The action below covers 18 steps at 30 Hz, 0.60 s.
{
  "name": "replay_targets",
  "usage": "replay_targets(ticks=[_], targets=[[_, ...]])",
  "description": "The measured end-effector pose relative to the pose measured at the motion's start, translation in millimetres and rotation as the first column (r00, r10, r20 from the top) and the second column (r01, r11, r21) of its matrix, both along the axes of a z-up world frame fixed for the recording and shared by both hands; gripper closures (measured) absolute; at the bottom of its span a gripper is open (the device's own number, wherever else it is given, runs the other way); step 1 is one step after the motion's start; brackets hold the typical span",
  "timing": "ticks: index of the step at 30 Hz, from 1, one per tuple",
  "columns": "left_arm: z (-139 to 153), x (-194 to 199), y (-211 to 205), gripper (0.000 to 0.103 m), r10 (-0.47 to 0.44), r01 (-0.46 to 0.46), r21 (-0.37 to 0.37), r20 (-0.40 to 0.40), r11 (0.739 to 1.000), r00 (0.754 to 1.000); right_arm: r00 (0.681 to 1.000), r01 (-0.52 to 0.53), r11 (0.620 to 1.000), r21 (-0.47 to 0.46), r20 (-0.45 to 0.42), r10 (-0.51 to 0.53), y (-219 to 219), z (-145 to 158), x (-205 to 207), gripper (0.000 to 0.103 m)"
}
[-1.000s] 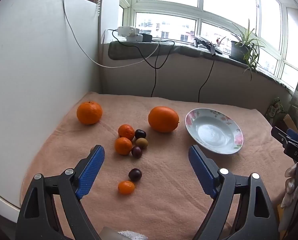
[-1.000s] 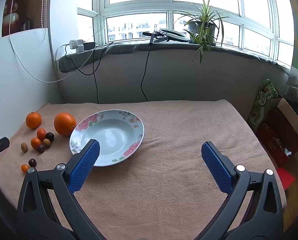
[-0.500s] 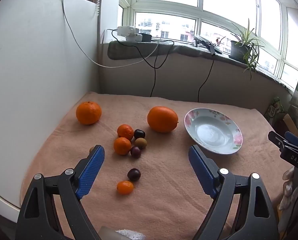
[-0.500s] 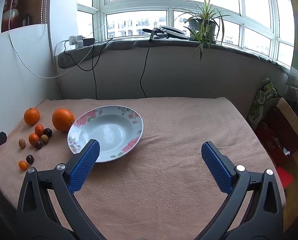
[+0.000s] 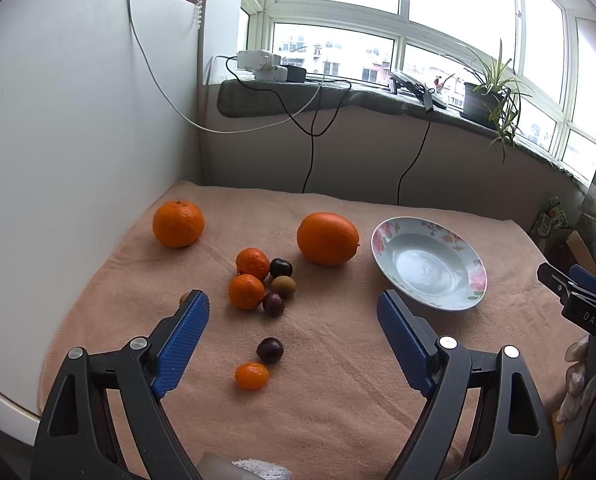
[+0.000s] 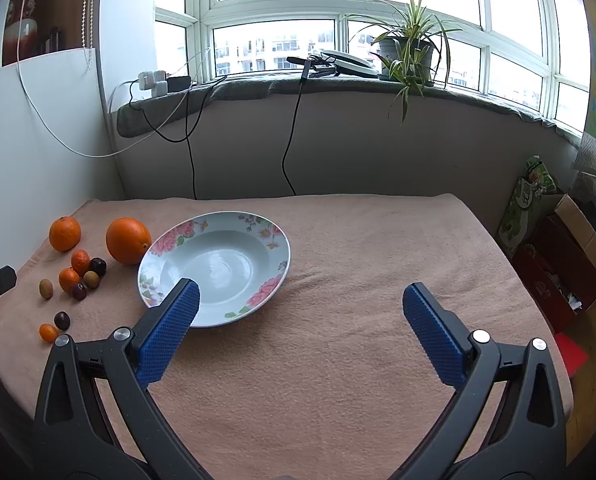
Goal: Organize fruits
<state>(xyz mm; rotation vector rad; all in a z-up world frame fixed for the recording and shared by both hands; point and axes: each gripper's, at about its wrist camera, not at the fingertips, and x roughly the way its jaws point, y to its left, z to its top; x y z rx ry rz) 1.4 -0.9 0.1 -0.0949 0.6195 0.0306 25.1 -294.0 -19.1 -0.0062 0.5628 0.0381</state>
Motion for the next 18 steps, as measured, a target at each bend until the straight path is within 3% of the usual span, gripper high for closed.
replay_targets(ticks=[18], targets=[[0.4,0.4,2.3,0.017,0.003,-0.003,-0.007,0.002,1.000,1.000,1.000,0.000,1.000,0.010,-0.008,0.000,0.8,-0.2,0.9,0.000]])
